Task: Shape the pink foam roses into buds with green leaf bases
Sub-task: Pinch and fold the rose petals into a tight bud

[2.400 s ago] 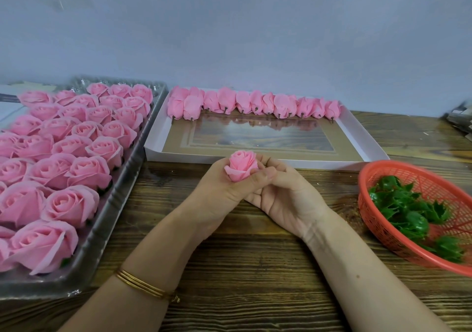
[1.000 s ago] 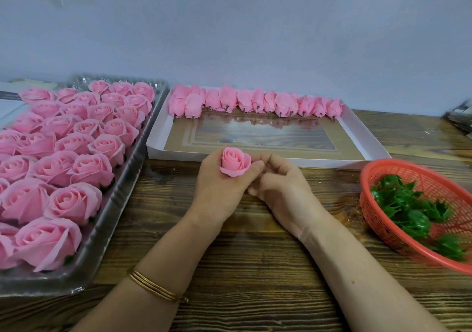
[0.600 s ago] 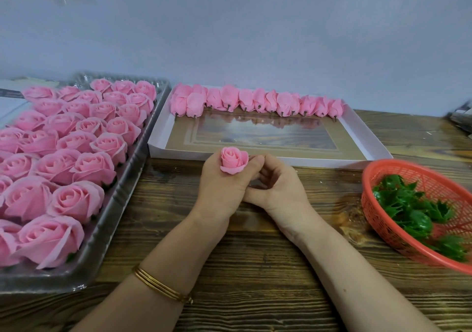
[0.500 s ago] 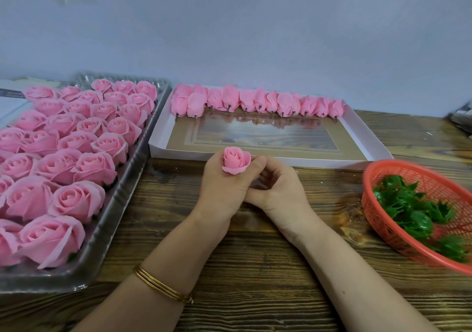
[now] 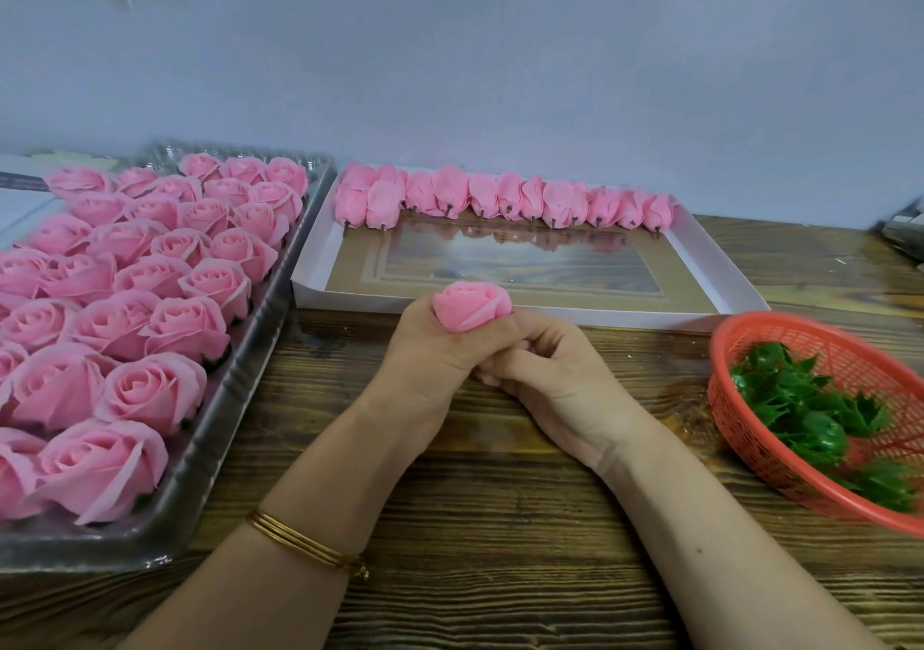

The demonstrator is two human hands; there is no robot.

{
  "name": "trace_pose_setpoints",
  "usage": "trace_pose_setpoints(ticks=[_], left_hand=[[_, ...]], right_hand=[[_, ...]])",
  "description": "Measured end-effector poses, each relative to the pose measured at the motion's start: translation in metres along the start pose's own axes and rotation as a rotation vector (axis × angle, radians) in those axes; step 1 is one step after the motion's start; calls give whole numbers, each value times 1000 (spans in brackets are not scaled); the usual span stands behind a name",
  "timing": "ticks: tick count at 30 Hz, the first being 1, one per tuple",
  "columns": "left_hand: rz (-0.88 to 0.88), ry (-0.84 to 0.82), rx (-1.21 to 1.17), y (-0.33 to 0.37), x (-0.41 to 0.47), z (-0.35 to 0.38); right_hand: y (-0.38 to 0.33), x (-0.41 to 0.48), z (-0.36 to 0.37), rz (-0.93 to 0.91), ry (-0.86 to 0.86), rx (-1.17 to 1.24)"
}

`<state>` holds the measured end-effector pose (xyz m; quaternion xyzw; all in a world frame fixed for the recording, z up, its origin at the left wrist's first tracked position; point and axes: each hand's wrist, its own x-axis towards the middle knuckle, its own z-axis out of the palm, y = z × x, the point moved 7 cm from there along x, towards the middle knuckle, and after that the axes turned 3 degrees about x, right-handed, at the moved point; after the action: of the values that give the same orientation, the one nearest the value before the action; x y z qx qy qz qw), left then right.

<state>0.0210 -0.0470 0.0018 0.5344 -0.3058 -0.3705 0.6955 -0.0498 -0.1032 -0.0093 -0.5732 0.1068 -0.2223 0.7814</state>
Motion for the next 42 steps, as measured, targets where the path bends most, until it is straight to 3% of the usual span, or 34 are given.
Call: trace_pose_setpoints(ticks=[9,16,26,34,42], left_hand=[[-2,27,-8,-2,2,-3],[34,56,2,-2,3,-6],[6,-64,-27,-6,6,-1],[-18,29,-13,-7,5,-5],[-12,-71,-13,-6,5,-3]], right_hand=[[7,2,-2,59,16,50],[7,3,-11,-14,183,-67],[6,2,-9,51,78,31],[6,2,-6,15,117,-55],[4,2,-6,21,85,-14]])
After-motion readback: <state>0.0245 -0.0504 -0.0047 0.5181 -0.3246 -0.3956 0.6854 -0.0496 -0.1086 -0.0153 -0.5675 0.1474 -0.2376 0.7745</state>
